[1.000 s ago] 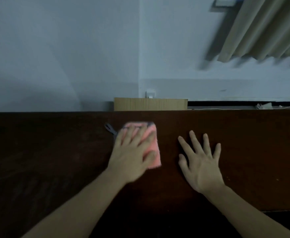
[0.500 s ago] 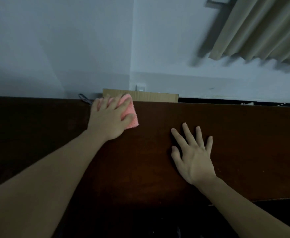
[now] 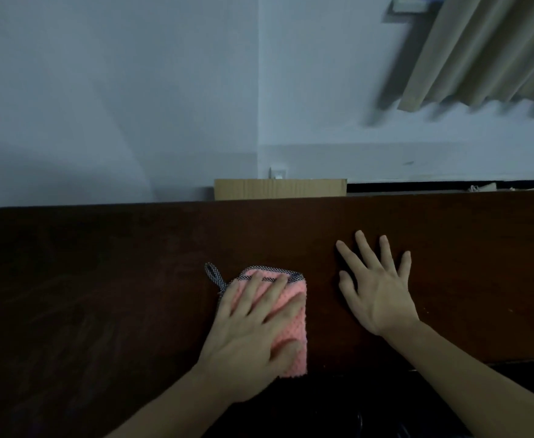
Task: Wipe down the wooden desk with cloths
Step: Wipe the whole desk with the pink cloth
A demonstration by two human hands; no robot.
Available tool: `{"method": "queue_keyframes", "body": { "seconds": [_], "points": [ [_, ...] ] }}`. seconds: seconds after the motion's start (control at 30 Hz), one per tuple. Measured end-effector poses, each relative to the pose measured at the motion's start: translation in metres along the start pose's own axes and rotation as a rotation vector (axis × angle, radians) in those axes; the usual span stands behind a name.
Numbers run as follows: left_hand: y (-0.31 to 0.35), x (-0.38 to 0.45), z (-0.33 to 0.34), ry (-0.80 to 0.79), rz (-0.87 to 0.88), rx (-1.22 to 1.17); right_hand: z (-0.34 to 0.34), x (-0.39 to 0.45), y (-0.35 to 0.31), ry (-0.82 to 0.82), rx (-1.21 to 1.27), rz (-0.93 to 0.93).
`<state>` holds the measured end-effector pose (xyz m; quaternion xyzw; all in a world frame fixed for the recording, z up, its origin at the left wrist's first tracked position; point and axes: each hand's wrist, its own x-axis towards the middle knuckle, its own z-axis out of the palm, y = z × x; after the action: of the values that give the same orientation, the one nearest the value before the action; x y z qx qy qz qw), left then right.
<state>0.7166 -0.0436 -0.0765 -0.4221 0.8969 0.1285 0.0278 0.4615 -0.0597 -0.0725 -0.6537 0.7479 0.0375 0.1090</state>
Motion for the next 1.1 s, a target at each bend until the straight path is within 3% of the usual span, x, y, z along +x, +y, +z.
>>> {"method": "queue_keyframes", "body": {
  "seconds": [0.23,0.4,0.57,0.7,0.87,1.1],
  "points": [
    [-0.003,0.076,-0.01,0.071,-0.326,0.008,0.002,0.0,0.001,0.027,0.005,-0.017],
    [0.001,0.089,-0.016,0.063,-0.346,0.02,0.001,0.001,0.0,0.028,0.011,-0.025],
    [0.04,0.024,-0.001,0.087,-0.221,-0.048,-0.002,0.001,0.0,0.004,0.001,-0.038],
    [0.059,-0.016,0.013,-0.025,-0.162,-0.011,-0.006,-0.002,0.0,-0.009,-0.004,-0.045],
    [0.054,-0.003,0.006,0.025,-0.244,-0.02,-0.005,-0.001,0.002,-0.026,-0.012,-0.062],
    [0.029,0.063,-0.004,0.069,-0.551,-0.022,-0.005,-0.001,0.004,-0.014,0.0,-0.095]
  ]
}}
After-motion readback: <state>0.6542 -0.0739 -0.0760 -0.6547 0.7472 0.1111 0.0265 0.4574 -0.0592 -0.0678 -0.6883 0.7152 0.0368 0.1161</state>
